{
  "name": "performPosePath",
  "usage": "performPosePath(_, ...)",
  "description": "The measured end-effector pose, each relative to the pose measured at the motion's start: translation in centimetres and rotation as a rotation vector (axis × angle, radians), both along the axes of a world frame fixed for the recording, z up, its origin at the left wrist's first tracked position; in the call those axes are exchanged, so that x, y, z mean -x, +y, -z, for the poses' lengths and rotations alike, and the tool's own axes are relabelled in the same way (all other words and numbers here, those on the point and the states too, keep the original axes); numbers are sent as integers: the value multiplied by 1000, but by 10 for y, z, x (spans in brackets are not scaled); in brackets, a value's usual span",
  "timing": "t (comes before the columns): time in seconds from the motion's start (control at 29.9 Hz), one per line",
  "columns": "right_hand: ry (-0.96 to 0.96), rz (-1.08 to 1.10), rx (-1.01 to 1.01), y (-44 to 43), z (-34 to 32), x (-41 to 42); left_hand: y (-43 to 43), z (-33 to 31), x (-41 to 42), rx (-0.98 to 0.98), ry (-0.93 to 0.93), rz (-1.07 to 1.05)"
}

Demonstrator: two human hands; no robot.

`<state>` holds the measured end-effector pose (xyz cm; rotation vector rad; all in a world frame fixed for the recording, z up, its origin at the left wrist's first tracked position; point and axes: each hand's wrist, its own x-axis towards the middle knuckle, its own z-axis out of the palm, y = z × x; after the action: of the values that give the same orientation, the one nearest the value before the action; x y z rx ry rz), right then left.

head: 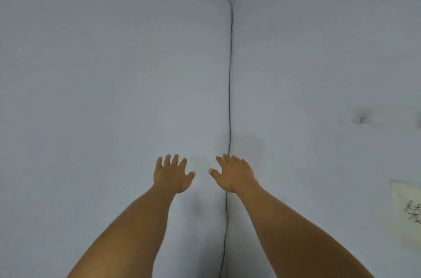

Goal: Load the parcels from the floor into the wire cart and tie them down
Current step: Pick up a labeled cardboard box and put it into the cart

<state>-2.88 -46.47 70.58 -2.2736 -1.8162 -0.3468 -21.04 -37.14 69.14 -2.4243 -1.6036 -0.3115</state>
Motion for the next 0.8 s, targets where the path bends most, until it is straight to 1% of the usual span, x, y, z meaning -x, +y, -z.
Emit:
performPosePath(0.23,81,-214,-24,124,-5,129,81,-4,157,-18,-62,-231)
performPosePath(0.43,91,-306,16,205,9,186,130,6,232,-2,-72,-358)
performPosePath(0.63,61,-354,7,291,21,205,201,13,253,-8,-39,-408)
performPosePath(0.8,57,-333,-28,369,18,182,280,8,226,-49,-5,-366)
